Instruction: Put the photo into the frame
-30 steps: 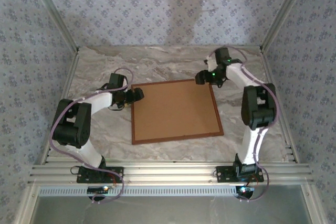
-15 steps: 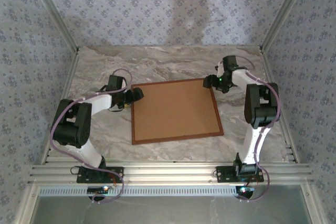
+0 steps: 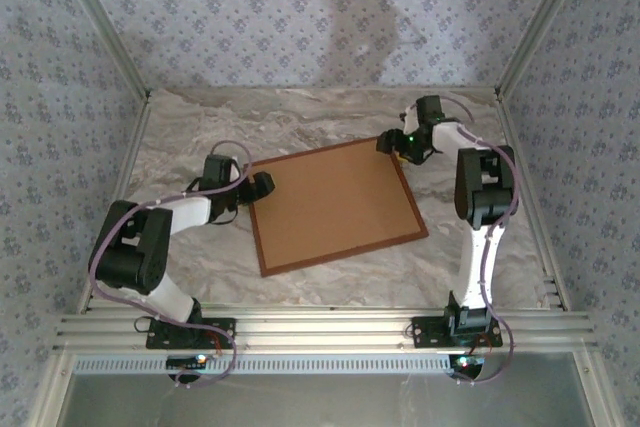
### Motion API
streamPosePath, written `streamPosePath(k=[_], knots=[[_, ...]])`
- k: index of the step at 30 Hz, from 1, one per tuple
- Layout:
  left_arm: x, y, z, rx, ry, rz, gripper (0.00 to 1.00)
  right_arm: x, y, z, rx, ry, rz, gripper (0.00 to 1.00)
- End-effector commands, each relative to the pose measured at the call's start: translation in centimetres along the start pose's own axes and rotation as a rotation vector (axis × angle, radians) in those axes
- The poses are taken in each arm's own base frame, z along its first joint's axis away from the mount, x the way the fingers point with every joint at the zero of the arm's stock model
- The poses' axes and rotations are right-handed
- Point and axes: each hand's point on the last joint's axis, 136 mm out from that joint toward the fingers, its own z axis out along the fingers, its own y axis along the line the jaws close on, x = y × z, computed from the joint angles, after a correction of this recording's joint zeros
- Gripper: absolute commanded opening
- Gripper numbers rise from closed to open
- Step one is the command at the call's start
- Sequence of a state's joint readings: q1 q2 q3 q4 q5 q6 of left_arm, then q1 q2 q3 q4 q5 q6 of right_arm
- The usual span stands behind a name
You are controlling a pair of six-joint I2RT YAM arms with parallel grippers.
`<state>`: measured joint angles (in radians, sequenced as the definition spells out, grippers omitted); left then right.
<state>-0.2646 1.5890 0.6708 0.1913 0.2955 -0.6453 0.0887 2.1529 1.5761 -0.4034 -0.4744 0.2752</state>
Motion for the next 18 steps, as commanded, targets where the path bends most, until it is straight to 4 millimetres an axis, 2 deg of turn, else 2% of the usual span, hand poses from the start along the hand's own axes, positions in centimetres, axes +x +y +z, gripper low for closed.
streamPosePath(k=[1, 5, 8, 11, 13, 16, 18], knots=[[8.7, -3.2, -0.6, 0.143, 0.287, -0.041, 0.92, -2.8, 5.5, 1.3, -0.172, -0.037, -0.031, 0.71], [11.2, -4.1, -1.4, 0.149, 0.315, -0.012, 0.92, -5.8, 5.4, 2.6, -0.121, -0.096, -0.026, 0.71], [12.1, -3.5, -2.6, 0.111, 0.307, 0.008, 0.92, -7.2, 4.5, 2.3, -0.046, -0.118, -0.022, 0.73], [10.4, -1.6, -4.5, -0.010, 0.205, 0.078, 0.92, -8.2, 3.1, 0.4, 0.078, -0.147, -0.048, 0.77], [7.9, -0.8, -6.1, -0.080, 0.091, 0.147, 0.92, -8.2, 2.5, -1.5, 0.162, -0.162, -0.075, 0.80], [4.7, -1.7, -7.1, -0.056, 0.002, 0.218, 0.92, -7.4, 1.9, -4.5, 0.250, -0.201, -0.096, 0.83], [3.3, -2.9, -6.6, -0.013, 0.015, 0.255, 0.92, -5.9, 1.6, -6.4, 0.289, -0.220, -0.100, 0.84]])
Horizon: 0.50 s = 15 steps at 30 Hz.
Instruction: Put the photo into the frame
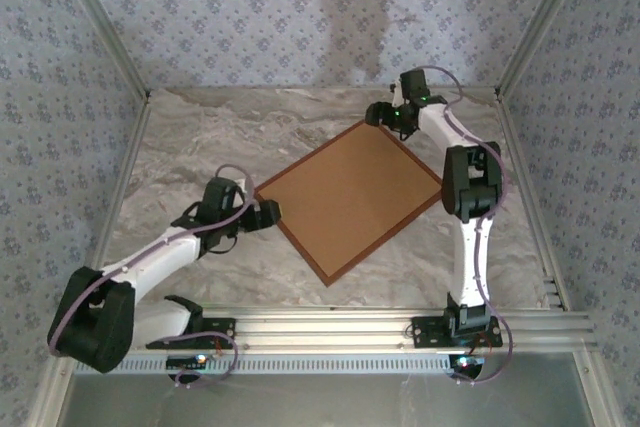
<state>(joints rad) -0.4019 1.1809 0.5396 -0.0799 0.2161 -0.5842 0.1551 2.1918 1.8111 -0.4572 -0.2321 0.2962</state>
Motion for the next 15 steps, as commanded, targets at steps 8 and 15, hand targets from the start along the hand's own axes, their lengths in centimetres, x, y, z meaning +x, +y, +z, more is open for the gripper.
streamPosePath(k=[8, 15], knots=[[-6.5, -2.5, 5.0, 0.068, 0.119, 0.264, 0.89, 9.1, -3.5, -11.8, 0.158, -0.056, 0.033, 0.88], [-7.3, -2.2, 7.9, 0.053, 0.235, 0.332, 0.88, 15.9, -4.4, -13.2, 0.110, 0.039, 0.107, 0.90]])
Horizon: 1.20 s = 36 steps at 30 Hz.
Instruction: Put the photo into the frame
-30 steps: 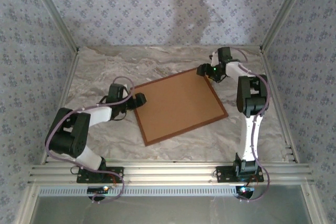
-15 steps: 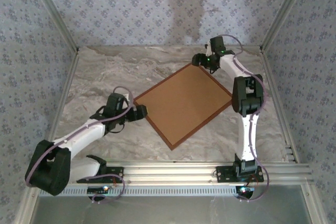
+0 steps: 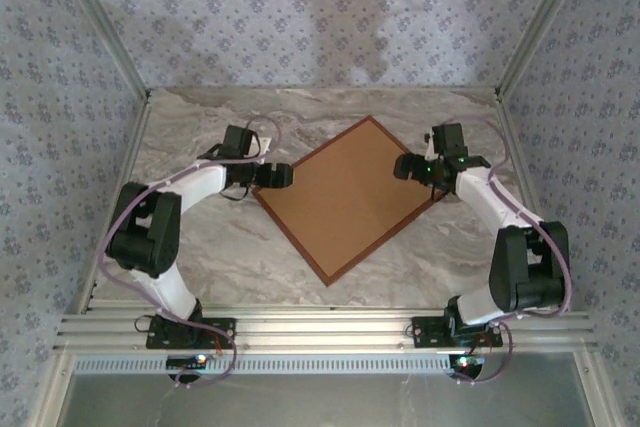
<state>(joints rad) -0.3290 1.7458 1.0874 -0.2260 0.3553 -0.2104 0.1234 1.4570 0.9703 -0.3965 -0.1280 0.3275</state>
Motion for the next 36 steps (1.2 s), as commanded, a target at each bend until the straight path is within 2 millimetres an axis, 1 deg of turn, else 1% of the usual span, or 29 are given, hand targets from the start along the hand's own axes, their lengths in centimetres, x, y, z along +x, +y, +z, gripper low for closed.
streamPosePath(k=[1, 5, 11, 19, 22, 25, 28, 32, 36], knots=[[0.5, -0.3, 0.2, 0.026, 0.075, 0.063, 0.88, 2.1, -0.4, 0.0, -0.019, 0.051, 0.042, 0.90], [0.6, -0.3, 0.9, 0.042, 0.101, 0.063, 0.88, 3.1, -0.6, 0.5, -0.021, 0.081, 0.048, 0.90], [1.3, -0.1, 1.7, 0.051, 0.134, 0.057, 0.87, 5.1, -0.7, 1.9, -0.051, 0.138, 0.095, 0.90], [2.3, 0.1, 2.4, 0.066, 0.172, 0.049, 0.86, 6.0, -1.0, 2.3, -0.046, 0.161, 0.107, 0.90], [2.7, -0.3, 2.4, 0.091, 0.181, 0.039, 0.85, 6.9, -1.3, 2.5, -0.051, 0.190, 0.134, 0.90], [3.3, -0.9, 2.4, 0.123, 0.189, 0.028, 0.84, 7.4, -2.4, 2.5, -0.025, 0.204, 0.166, 0.90], [3.8, -1.3, 2.4, 0.131, 0.196, 0.026, 0.84, 7.5, -3.3, 2.7, -0.017, 0.196, 0.198, 0.90], [4.1, -1.6, 2.3, 0.141, 0.202, 0.025, 0.83, 7.9, -3.3, 3.2, -0.025, 0.203, 0.213, 0.90], [4.7, -2.3, 2.2, 0.179, 0.209, 0.021, 0.83, 8.0, -2.8, 3.8, -0.057, 0.212, 0.225, 0.89]])
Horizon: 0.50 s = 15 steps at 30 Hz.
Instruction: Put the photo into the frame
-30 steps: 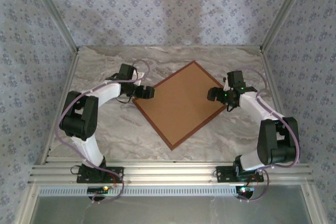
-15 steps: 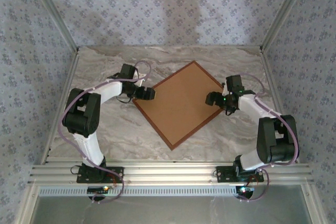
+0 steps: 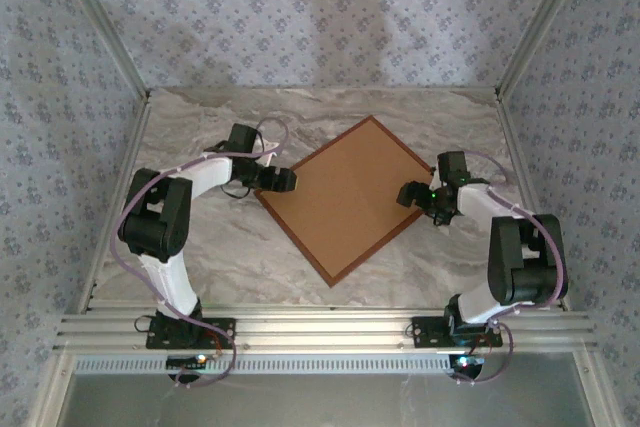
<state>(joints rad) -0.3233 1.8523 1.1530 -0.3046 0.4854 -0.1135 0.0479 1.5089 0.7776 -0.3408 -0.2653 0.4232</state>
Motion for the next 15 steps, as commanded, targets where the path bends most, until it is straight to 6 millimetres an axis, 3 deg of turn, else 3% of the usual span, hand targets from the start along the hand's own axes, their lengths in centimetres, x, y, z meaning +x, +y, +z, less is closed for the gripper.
streamPosePath(k=[1, 8, 15], knots=[[2.9, -1.8, 0.7, 0.084, 0.084, -0.020, 0.83, 0.4, 0.5, 0.7, -0.036, 0.019, 0.030, 0.89], [4.3, -3.7, 1.1, 0.151, 0.130, -0.003, 0.82, -0.2, 2.2, 1.3, -0.111, 0.016, 0.034, 0.87], [7.2, -5.7, 1.3, 0.196, 0.187, 0.021, 0.80, -1.1, 3.4, 1.8, -0.139, 0.030, 0.004, 0.86]])
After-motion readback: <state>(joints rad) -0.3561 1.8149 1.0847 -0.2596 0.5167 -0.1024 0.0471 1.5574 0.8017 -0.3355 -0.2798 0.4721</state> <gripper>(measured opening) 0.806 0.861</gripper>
